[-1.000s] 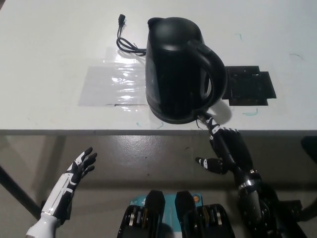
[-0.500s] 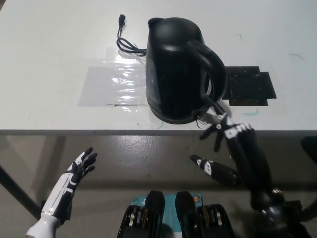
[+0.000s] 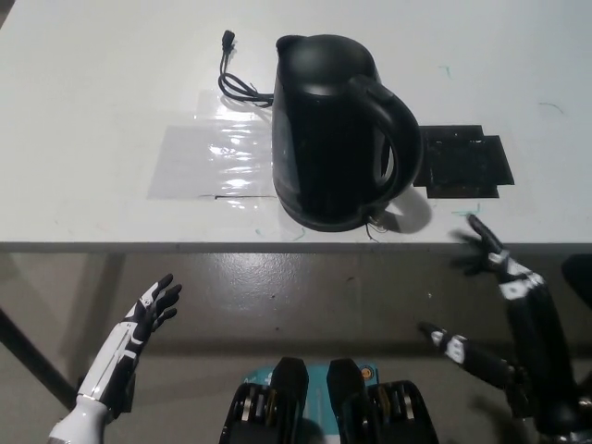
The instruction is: A kettle is kept at the center of the table close to the robot and the robot uses its right index finger to press downwards on the transparent start boiling button
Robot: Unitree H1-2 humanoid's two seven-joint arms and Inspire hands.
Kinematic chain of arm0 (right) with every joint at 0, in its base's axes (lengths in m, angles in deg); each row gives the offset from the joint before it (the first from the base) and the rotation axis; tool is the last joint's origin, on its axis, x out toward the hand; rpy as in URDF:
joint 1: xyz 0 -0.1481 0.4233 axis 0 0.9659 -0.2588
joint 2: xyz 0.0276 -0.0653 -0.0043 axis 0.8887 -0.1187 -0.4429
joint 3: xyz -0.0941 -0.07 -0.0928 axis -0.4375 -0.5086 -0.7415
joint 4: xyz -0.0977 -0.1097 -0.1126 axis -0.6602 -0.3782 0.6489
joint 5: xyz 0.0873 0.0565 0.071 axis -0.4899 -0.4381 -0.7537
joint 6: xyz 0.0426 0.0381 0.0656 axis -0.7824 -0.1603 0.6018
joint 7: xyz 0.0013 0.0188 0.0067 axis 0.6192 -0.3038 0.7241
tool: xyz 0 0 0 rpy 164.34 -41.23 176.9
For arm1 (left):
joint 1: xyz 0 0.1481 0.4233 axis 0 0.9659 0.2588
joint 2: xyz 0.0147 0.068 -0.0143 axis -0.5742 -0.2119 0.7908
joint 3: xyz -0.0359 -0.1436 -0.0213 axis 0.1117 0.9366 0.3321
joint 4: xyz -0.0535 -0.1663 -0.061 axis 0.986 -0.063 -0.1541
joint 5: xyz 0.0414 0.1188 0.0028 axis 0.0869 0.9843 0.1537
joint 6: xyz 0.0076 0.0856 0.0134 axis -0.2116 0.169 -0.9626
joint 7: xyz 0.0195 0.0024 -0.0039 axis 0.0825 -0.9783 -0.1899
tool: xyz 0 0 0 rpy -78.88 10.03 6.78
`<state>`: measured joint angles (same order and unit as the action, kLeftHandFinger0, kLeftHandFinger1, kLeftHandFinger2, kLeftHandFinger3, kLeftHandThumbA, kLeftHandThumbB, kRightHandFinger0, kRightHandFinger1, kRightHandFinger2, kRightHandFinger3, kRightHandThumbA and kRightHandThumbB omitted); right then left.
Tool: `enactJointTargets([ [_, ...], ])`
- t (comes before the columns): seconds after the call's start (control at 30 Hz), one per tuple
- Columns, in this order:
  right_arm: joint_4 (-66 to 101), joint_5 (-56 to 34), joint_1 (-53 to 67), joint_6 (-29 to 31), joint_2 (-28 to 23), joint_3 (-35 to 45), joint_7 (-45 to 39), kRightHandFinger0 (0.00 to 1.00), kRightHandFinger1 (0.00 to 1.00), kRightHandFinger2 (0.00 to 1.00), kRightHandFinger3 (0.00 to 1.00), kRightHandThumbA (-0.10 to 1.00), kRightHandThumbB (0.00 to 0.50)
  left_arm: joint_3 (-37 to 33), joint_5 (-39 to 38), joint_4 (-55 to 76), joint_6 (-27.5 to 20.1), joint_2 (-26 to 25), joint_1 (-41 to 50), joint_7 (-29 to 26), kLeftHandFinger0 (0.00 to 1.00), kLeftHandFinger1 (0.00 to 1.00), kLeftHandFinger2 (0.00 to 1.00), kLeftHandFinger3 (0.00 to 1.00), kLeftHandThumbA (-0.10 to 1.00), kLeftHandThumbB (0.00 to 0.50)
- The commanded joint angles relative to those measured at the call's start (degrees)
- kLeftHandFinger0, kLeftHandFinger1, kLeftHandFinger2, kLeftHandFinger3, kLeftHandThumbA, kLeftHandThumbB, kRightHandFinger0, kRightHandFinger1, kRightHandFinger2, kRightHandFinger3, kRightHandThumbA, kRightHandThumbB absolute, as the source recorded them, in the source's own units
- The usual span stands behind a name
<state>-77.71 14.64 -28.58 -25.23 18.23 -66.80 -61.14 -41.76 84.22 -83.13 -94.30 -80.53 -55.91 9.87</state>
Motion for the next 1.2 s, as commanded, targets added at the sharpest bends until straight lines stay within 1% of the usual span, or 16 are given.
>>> enactJointTargets([
  [0.0, -3.4, -8.0, 0.8, 6.4, -2.5, 1.1, 6.3, 1.00, 1.00, 1.00, 1.00, 1.00, 0.296, 0.2, -0.6, 0.5, -2.1, -0.8, -1.1, 0.5, 1.00, 1.00, 1.00, 1.00, 1.00, 0.328],
  [0.1, -6.3, -9.5, 1.0, 6.4, -3.3, 1.1, 7.7, 1.00, 1.00, 1.00, 1.00, 1.00, 0.262, 0.1, -1.0, 0.0, -2.6, -0.7, -1.0, 0.7, 1.00, 1.00, 1.00, 1.00, 1.00, 0.329],
  [0.13, -7.4, -10.1, 0.9, 6.4, -3.5, 1.0, 8.0, 1.00, 1.00, 1.00, 1.00, 1.00, 0.275, 0.1, -0.8, 0.2, -2.4, -0.6, -0.9, 0.5, 1.00, 1.00, 1.00, 1.00, 1.00, 0.331],
  [0.23, -9.8, -11.7, 0.8, 6.4, -3.9, 0.5, 7.7, 1.00, 1.00, 1.00, 1.00, 1.00, 0.288, 0.2, -0.5, 0.4, -2.3, -0.6, -0.9, 0.3, 1.00, 1.00, 1.00, 1.00, 1.00, 0.329],
  [0.4, -12.8, -11.7, 1.1, 6.4, -3.4, 0.1, 7.3, 1.00, 1.00, 1.00, 1.00, 1.00, 0.290, 0.2, -0.8, 0.2, -2.4, -0.6, -0.7, 0.4, 1.00, 1.00, 1.00, 1.00, 1.00, 0.332],
  [0.43, -13.3, -11.5, 1.0, 6.4, -3.5, -0.2, 7.4, 1.00, 1.00, 1.00, 1.00, 1.00, 0.282, 0.2, -0.7, 0.1, -2.6, -0.7, -0.7, 0.4, 1.00, 1.00, 1.00, 1.00, 1.00, 0.327],
  [0.47, -13.4, -11.3, 1.3, 6.4, -3.2, -0.2, 7.0, 1.00, 1.00, 1.00, 1.00, 1.00, 0.285, 0.1, -0.7, 0.2, -2.6, -0.7, -0.6, 0.5, 1.00, 1.00, 1.00, 1.00, 1.00, 0.326],
  [0.53, -14.1, -11.8, 1.4, 6.4, -2.4, -0.1, 6.2, 1.00, 1.00, 1.00, 1.00, 1.00, 0.327, 0.1, -0.7, 0.2, -2.6, -0.7, -0.6, 0.5, 1.00, 1.00, 1.00, 1.00, 1.00, 0.321],
  [0.6, -14.9, -11.9, 1.2, 6.4, -2.2, -0.7, 6.3, 1.00, 1.00, 1.00, 1.00, 1.00, 0.333, 0.1, -0.6, 0.4, -2.1, -0.6, -0.5, 0.4, 1.00, 1.00, 1.00, 1.00, 1.00, 0.336],
  [0.7, -15.6, -11.7, 0.7, 6.4, -2.1, -1.1, 6.3, 1.00, 1.00, 1.00, 1.00, 1.00, 0.334, 0.2, -0.7, 0.4, -2.5, -0.8, -0.5, 0.4, 1.00, 1.00, 1.00, 1.00, 1.00, 0.315],
  [0.77, -15.4, -11.0, 0.9, 6.4, -1.6, -0.3, 5.6, 1.00, 1.00, 1.00, 1.00, 1.00, 0.353, 0.3, -0.9, 0.0, -2.8, -0.8, -0.5, 0.5, 1.00, 1.00, 1.00, 1.00, 1.00, 0.311],
  [0.83, -15.3, -11.1, 0.9, 6.4, -1.6, -0.4, 5.0, 1.00, 1.00, 1.00, 1.00, 1.00, 0.328, 0.3, -0.9, -0.2, -2.8, -0.8, -0.4, 0.4, 1.00, 1.00, 1.00, 1.00, 1.00, 0.330],
  [0.93, -15.4, -12.0, 0.8, 6.4, -1.6, -0.8, 4.6, 1.00, 1.00, 1.00, 1.00, 1.00, 0.317, 0.4, -0.6, 0.1, -2.8, -0.7, -0.2, 0.2, 1.00, 1.00, 1.00, 1.00, 1.00, 0.329],
  [0.97, -15.9, -11.7, 0.7, 6.4, -1.6, -0.7, 4.8, 1.00, 1.00, 1.00, 1.00, 1.00, 0.326, 0.4, -0.6, 0.2, -2.8, -0.7, -0.2, 0.2, 1.00, 1.00, 1.00, 1.00, 1.00, 0.327],
  [1.1, -16.6, -11.3, 0.4, 6.4, -1.7, -0.9, 5.6, 1.00, 1.00, 1.00, 1.00, 1.00, 0.321, 0.3, -0.9, 0.1, -2.7, -0.8, -0.3, 0.5, 1.00, 1.00, 1.00, 1.00, 1.00, 0.325],
  [1.17, -16.6, -12.2, 0.3, 6.4, -1.7, -1.2, 5.5, 1.00, 1.00, 1.00, 1.00, 1.00, 0.311, 0.3, -0.9, 0.4, -2.3, -0.7, -0.3, 0.4, 1.00, 1.00, 1.00, 1.00, 1.00, 0.338],
])
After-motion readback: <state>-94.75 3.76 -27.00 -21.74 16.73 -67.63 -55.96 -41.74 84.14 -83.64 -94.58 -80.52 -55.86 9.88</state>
